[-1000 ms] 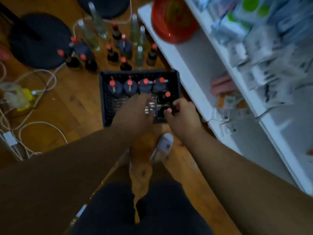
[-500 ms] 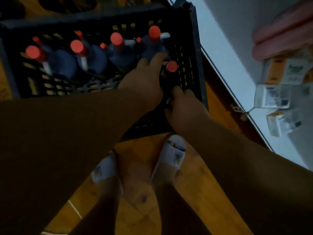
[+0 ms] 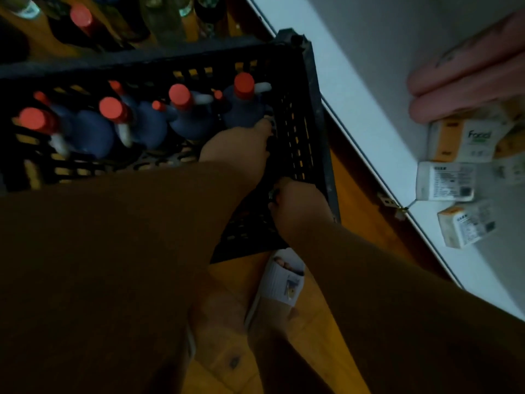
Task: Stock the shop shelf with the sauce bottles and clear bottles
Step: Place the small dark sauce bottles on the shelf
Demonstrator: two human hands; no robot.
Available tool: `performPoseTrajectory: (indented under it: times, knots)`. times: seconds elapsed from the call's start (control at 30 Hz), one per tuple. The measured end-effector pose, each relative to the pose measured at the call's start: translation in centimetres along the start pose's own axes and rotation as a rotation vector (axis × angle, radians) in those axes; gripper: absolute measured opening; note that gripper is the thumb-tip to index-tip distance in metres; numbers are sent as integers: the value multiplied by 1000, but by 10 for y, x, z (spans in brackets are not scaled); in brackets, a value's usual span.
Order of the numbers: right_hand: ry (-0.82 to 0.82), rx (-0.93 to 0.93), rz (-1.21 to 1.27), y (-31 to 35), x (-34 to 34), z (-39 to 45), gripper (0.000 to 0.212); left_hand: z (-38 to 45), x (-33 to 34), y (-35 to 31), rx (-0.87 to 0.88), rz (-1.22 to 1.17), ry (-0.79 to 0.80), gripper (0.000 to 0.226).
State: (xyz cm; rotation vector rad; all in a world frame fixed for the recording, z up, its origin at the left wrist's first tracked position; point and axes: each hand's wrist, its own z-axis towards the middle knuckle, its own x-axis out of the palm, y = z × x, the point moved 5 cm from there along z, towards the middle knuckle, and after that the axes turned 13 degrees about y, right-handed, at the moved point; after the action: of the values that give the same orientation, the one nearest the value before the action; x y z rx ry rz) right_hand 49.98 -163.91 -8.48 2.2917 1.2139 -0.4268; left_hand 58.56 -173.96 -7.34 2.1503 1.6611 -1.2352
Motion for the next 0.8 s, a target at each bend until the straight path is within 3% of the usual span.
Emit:
performPoseTrajectory:
  times: [0.2, 0.4, 0.57, 0.8]
  knots:
    - [-91, -36, 49, 41, -48, -84, 25, -124, -56, 13, -121, 40, -78, 33]
    - [-123, -114, -35, 107, -120, -238, 27, -292, -166, -8, -189, 117, -91, 31]
    - [-288, -106, 5, 144, -166, -373, 30, -390, -248, -48, -61, 235, -88, 24]
    - [-329, 6, 193, 147, -193, -531, 30, -497, -333, -125, 284, 452, -127, 31]
